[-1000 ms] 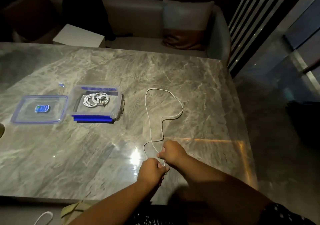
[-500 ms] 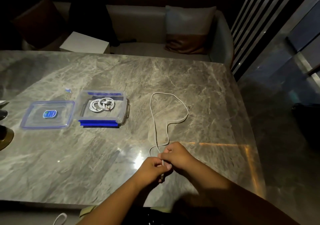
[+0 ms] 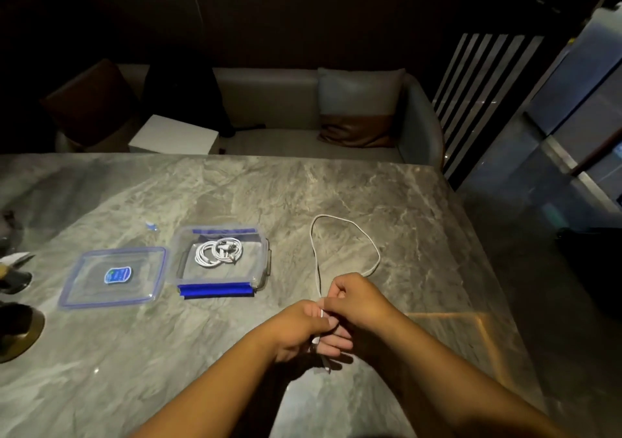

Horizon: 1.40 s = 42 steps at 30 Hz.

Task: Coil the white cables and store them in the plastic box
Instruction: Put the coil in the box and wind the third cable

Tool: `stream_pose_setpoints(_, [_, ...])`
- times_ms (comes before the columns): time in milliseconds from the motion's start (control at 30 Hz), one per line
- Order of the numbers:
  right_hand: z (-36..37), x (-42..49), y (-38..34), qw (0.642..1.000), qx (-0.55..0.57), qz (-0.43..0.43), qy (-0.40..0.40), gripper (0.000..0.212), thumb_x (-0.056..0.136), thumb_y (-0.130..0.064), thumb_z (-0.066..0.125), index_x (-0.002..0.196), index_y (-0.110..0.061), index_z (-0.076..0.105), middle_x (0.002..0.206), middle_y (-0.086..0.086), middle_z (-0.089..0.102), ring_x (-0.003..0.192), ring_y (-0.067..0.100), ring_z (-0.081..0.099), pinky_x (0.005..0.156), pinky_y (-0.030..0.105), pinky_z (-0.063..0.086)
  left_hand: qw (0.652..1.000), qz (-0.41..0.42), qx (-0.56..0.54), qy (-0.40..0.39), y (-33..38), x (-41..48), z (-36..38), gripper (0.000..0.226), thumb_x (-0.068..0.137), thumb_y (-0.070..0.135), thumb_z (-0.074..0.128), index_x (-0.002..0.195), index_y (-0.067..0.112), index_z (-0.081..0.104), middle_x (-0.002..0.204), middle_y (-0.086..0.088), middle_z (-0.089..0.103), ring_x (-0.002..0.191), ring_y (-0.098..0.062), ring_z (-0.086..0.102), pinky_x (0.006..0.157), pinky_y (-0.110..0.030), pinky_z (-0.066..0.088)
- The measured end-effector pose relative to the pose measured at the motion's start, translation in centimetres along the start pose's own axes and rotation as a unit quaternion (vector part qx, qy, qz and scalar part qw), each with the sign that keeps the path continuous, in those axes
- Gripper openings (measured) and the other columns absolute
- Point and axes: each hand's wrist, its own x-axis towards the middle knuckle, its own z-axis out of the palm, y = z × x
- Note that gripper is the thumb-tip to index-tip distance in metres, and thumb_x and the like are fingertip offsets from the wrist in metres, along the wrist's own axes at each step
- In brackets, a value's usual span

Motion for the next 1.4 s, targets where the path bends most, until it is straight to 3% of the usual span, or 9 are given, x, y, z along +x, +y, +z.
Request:
stream_pose_setpoints(100, [-0.2,0.7,-2.5,0.997,-0.03,-0.07,0.034,0.015,0.075,-0.028,0.077,0.081,-0.023,0.064,0.077,-0.005,0.063,0.068,0.006,0.057,0.064,0.024,0.047,0.999,0.003,0.009,-0.045,2.0,-1.6,-1.8,0.029,0.102,0.005,0.046,0.116,-0.017,0.059,0.108,-0.023,0.071,0.095,-0.028,0.073,0.08,-0.034,0.061])
stream_pose_setpoints(233, [-0.3,1.7,-6.4,0.98,-0.053,-0.194,0.005,0.032,0.076,-0.042,0.073,0.107,-0.032,0.068,0.124,-0.008,0.053,0.12,0.002,0.05,0.103,0.018,0.037,0.991,0.004,0.005,-0.135,5.5,-4.8,-4.0,0.031,0.102,0.007,0.046,0.126,-0.012,0.055,0.128,-0.029,0.061,0.113,-0.033,0.066,0.094,-0.04,0.054])
stream_pose_setpoints(333, [-0.6,2.0,-9.8,0.971,-0.087,-0.223,-0.024,0.031,0.085,-0.054,0.06,0.101,-0.031,0.074,0.143,-0.01,0.045,0.135,0.004,0.039,0.112,0.028,0.032,0.977,0.021,0.014,-0.213,7.9,-7.5,-5.3,0.038,0.102,0.009,0.045,0.135,-0.009,0.048,0.134,-0.028,0.057,0.12,-0.035,0.061,0.103,-0.045,0.048])
stream_pose_setpoints(400, [-0.8,2.2,-11.7,0.962,-0.116,-0.243,-0.04,0.046,0.084,-0.063,0.05,0.09,-0.026,0.077,0.145,-0.009,0.046,0.136,0.004,0.039,0.111,0.029,0.032,0.969,0.034,0.019,-0.245,9.2,-9.1,-6.1,0.039,0.102,0.008,0.044,0.138,-0.007,0.046,0.133,-0.026,0.059,0.121,-0.035,0.061,0.104,-0.046,0.046])
stream_pose_setpoints(567, [-1.7,2.4,-15.7,0.949,-0.162,-0.26,-0.07,0.05,0.088,-0.057,0.058,0.079,-0.01,0.074,0.125,-0.002,0.061,0.115,0.005,0.054,0.094,0.021,0.038,0.953,0.061,0.052,-0.291,12.0,-12.4,-8.2,0.04,0.103,0.005,0.039,0.139,-0.01,0.042,0.134,-0.026,0.057,0.121,-0.034,0.061,0.106,-0.044,0.045])
stream_pose_setpoints(733, [-4.0,1.9,-19.5,0.942,-0.171,-0.285,-0.045,0.057,0.074,-0.064,0.065,0.064,-0.009,0.054,0.095,0.003,0.066,0.087,0.015,0.062,0.083,0.041,0.051,0.942,0.068,0.113,-0.307,14.6,-14.6,-9.2,0.042,0.103,0.004,0.038,0.142,-0.011,0.038,0.144,-0.041,0.034,0.124,-0.037,0.056,0.109,-0.048,0.04])
stream_pose_setpoints(933, [-7.9,0.8,-24.0,0.936,-0.18,-0.301,-0.032,0.06,0.076,-0.056,0.074,0.06,-0.008,0.042,0.056,0.002,0.039,0.054,0.015,0.035,0.053,0.037,0.032,0.945,0.079,0.128,-0.29,17.3,-15.4,-7.4,0.051,0.095,-0.016,0.021,0.143,-0.01,0.038,0.146,-0.04,0.035,0.131,-0.044,0.048,0.113,-0.051,0.034])
stream_pose_setpoints(1067, [-10.4,0.2,-26.4,0.937,-0.17,-0.303,-0.028,0.057,0.076,-0.05,0.078,0.057,-0.009,0.043,0.054,-0.003,0.035,0.053,0.009,0.032,0.053,0.032,0.028,0.942,0.097,0.134,-0.291,19.2,-16.0,-6.0,0.056,0.092,-0.017,0.018,0.145,-0.009,0.035,0.147,-0.039,0.034,0.139,-0.052,0.032,0.114,-0.052,0.032])
stream_pose_setpoints(1400, [-13.5,-1.7,-29.8,0.937,-0.114,-0.328,0.015,0.051,0.076,-0.04,0.082,0.058,-0.012,0.044,0.056,0.0,0.036,0.055,0.011,0.033,0.057,0.032,0.029,0.926,0.158,0.143,-0.311,22.4,-17.3,-2.4,0.052,0.095,-0.014,0.02,0.145,-0.009,0.035,0.148,-0.036,0.034,0.139,-0.049,0.033,0.111,-0.045,0.037])
